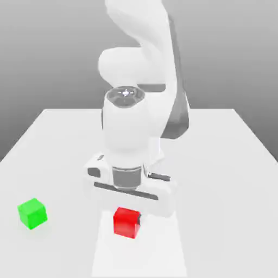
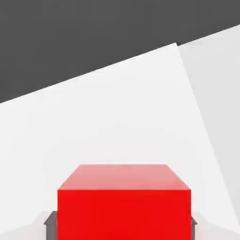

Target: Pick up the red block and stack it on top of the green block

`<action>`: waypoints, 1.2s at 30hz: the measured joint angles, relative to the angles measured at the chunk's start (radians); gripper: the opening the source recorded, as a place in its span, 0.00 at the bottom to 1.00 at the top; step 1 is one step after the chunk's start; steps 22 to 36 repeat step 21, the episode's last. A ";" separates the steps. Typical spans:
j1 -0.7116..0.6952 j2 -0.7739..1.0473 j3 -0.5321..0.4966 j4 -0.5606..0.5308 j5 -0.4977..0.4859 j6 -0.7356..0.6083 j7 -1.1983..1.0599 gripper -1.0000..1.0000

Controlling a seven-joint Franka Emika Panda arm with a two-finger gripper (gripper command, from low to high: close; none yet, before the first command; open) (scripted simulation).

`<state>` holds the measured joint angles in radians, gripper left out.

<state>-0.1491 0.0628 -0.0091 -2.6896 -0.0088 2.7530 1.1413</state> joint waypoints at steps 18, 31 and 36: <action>-0.423 0.117 -0.123 0.056 0.081 0.059 0.480 1.00; -0.423 0.117 -0.123 0.056 0.081 0.059 0.480 1.00; -0.423 0.117 -0.123 0.056 0.081 0.059 0.480 1.00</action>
